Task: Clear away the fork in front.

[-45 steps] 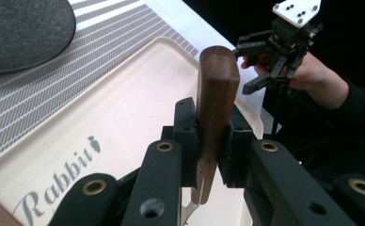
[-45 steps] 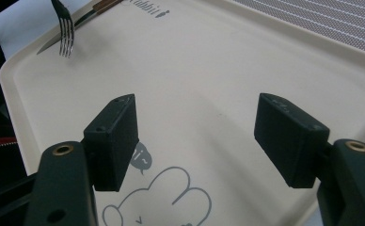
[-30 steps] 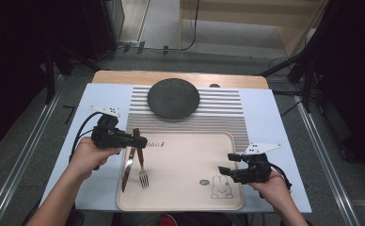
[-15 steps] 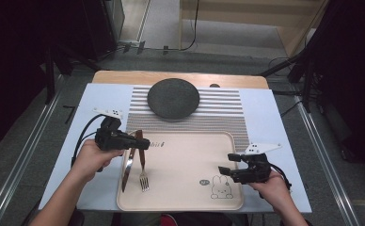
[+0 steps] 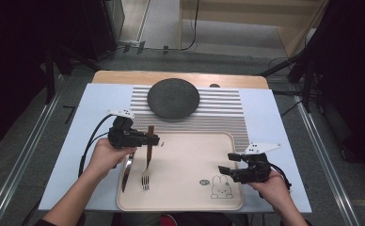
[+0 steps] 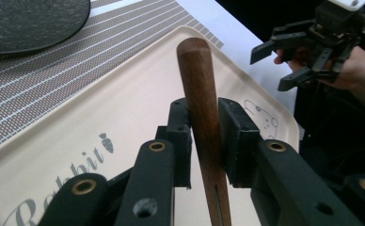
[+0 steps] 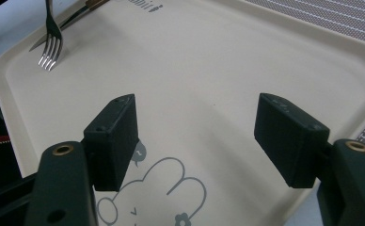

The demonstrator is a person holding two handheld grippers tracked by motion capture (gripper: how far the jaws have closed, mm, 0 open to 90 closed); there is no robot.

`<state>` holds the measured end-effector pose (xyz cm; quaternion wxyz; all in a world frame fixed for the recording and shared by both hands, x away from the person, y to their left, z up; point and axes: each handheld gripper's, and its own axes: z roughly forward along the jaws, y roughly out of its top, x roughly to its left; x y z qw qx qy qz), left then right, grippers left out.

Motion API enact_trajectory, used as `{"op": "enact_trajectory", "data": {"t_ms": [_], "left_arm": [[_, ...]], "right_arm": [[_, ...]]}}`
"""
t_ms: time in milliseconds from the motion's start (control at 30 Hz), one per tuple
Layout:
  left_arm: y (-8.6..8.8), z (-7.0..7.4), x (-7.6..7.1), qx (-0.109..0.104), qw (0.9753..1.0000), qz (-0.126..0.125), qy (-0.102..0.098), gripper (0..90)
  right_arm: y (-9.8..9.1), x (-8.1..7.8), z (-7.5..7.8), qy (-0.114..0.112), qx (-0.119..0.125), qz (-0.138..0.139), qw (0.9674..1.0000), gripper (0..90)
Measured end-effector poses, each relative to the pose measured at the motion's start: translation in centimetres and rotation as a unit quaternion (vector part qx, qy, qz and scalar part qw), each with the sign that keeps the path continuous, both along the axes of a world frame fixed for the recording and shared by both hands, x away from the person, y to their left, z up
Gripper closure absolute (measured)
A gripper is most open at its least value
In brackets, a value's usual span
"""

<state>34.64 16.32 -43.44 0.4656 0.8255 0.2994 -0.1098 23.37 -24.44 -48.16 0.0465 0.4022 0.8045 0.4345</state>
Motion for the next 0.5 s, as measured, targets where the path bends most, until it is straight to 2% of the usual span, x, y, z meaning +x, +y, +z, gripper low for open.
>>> {"op": "enact_trajectory", "data": {"t_ms": [133, 267, 500], "left_arm": [[-0.5, -0.6, 0.4, 0.0, 1.0, 0.002, 0.005, 71.7], [-1.1, -1.2, 0.7, 0.003, 1.0, 0.003, -0.002, 69.3], [-2.6, -2.6, 1.3, 0.025, 0.9997, -0.005, -0.004, 65.2]], "right_arm": [[0.1, 0.0, 0.0, -0.002, 0.0, 0.0, 1.0, 29.9], [0.2, 0.1, 0.0, -0.003, -0.001, 0.001, 1.0, 29.9], [0.2, 0.1, 0.0, -0.004, -0.002, 0.0, 1.0, 29.9]]}}
